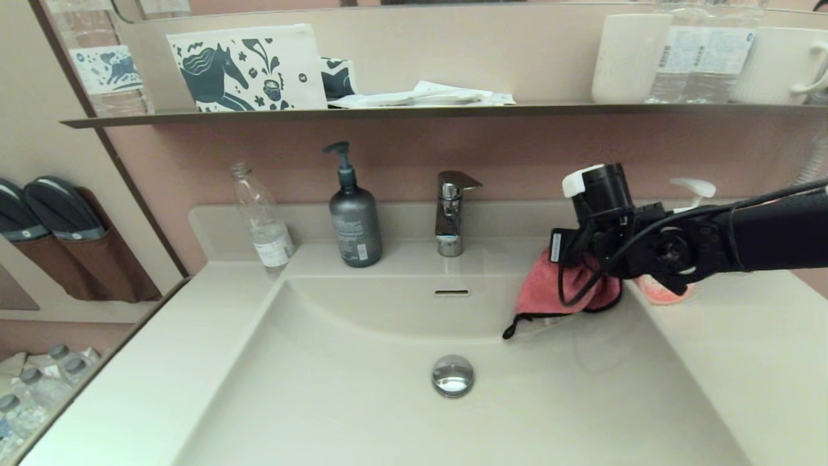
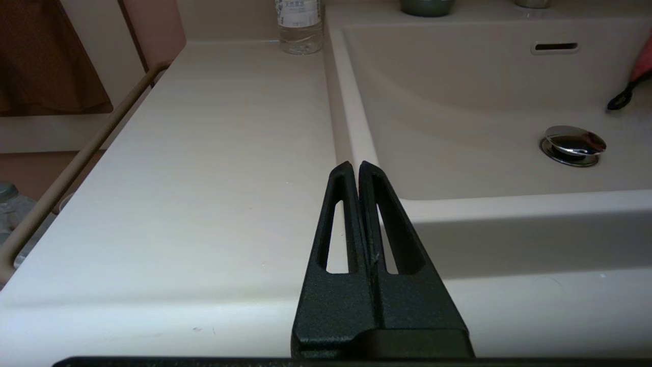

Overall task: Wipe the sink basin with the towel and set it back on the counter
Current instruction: Wipe the sink

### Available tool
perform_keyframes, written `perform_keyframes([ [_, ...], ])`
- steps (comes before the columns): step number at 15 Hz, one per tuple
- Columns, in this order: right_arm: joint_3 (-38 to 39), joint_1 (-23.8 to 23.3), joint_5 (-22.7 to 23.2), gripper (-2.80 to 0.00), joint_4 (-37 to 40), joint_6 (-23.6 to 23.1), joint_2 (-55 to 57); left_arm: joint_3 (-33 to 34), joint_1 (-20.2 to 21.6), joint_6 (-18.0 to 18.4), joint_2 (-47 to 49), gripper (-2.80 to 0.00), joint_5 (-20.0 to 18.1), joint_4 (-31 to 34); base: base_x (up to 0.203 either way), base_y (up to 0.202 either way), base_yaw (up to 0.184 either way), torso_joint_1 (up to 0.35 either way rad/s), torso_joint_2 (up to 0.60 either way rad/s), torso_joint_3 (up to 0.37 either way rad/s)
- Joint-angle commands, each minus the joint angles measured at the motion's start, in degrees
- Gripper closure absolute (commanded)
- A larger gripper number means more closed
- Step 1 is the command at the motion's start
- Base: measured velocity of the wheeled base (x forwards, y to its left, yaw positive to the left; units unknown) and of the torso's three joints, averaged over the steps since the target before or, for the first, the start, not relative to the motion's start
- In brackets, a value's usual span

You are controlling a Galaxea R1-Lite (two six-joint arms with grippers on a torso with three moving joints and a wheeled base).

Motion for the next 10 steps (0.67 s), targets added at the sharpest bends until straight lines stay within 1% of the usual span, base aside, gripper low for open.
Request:
perform_keyframes([
  [1, 3.57, 1.50, 0.04, 0.00, 3.61, 1.22, -9.42, 0.00, 0.01, 0.01, 0.01, 0.00, -0.07, -0.02, 0.000, 0.000, 0.000, 0.000, 0.00, 0.000],
  [4, 6.14, 2.82, 1.60, 0.00, 13.79, 4.55, -19.37, 0.00, 0.01, 0.01, 0.01, 0.00, -0.02, -0.02, 0.000, 0.000, 0.000, 0.000, 0.00, 0.000],
  [6, 6.63, 2.37, 2.52, 0.00, 21.29, 5.60, -25.67, 0.00, 0.01, 0.01, 0.01, 0.00, -0.06, -0.02, 0.000, 0.000, 0.000, 0.000, 0.00, 0.000],
  [7, 6.74, 1.39, 2.69, 0.00, 25.54, 5.81, -28.23, 0.00, 0.01, 0.01, 0.01, 0.00, -0.05, -0.02, 0.000, 0.000, 0.000, 0.000, 0.00, 0.000],
  [8, 6.79, -0.71, 2.79, 0.00, 30.21, 5.95, -30.10, 0.00, 0.01, 0.01, 0.01, 0.00, 0.01, -0.02, 0.000, 0.000, 0.000, 0.000, 0.00, 0.000],
  [10, 6.84, -6.07, 2.98, 0.00, 33.95, 6.02, -32.00, 0.00, 0.01, 0.01, 0.01, 0.00, 0.02, -0.02, 0.000, 0.000, 0.000, 0.000, 0.00, 0.000],
])
